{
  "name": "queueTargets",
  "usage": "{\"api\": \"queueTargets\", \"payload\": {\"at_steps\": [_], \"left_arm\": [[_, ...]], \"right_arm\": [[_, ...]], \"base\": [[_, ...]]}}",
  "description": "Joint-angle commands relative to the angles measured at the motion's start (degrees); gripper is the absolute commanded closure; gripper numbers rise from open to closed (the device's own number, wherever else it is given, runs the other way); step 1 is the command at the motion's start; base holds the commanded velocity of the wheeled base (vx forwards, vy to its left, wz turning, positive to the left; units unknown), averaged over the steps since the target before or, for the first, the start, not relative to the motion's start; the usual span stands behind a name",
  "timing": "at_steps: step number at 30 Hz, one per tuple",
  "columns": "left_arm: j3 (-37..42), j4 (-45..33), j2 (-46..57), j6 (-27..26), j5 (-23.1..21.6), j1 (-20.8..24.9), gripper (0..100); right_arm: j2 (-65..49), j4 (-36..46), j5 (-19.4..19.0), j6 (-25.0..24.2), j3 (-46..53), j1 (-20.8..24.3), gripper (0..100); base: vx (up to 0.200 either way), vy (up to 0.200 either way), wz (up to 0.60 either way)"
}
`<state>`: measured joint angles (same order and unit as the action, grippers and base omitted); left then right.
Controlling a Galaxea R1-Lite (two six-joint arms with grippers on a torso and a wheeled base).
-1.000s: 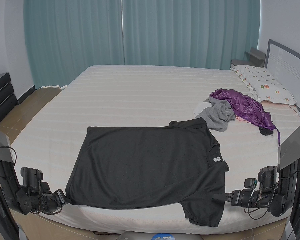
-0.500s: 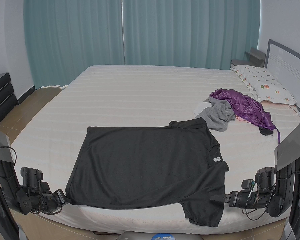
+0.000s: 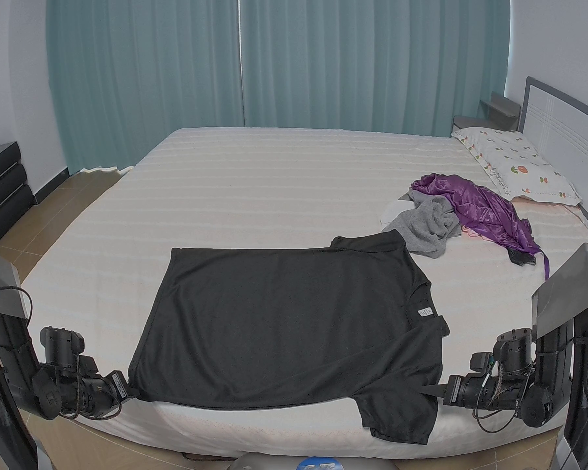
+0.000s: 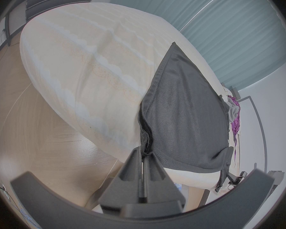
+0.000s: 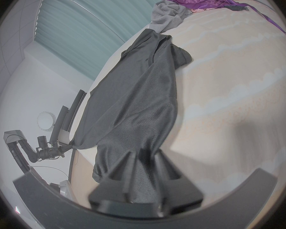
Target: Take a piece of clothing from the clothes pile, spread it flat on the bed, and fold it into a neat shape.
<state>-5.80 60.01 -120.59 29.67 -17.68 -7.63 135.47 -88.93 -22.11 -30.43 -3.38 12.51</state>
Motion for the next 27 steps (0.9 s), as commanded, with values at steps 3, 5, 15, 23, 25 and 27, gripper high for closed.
{"api": "queueTargets", "payload": {"at_steps": [3, 5, 15, 23, 25, 27], "left_arm": [[0.00, 0.02, -0.08, 0.04, 0.01, -0.02, 100], [0.00, 0.02, -0.08, 0.04, 0.01, -0.02, 100], [0.27, 0.02, 0.71, -0.05, 0.10, 0.07, 100], [0.88, 0.02, 2.90, -0.14, 0.27, 0.07, 100], [1.41, 0.02, 3.78, -0.14, 0.45, 0.07, 100], [1.76, 0.02, 4.31, -0.67, 0.80, 0.16, 100]], "right_arm": [[-0.65, -0.98, 0.67, 0.19, 0.92, -0.47, 100], [-0.74, -0.98, 0.84, 0.28, 1.27, -0.82, 100], [-4.17, -0.81, 0.67, -0.25, 3.38, -1.70, 100], [-6.71, 3.24, 0.40, -0.07, 3.38, -2.49, 100], [-8.38, 5.87, 0.32, 0.02, 3.38, -1.96, 100], [-10.05, 8.60, 0.32, 0.54, 3.38, -1.87, 100]], "base": [[0.000, 0.000, 0.00], [0.000, 0.000, 0.00], [0.000, 0.000, 0.00], [0.000, 0.000, 0.00], [0.000, 0.000, 0.00], [0.000, 0.000, 0.00]]}}
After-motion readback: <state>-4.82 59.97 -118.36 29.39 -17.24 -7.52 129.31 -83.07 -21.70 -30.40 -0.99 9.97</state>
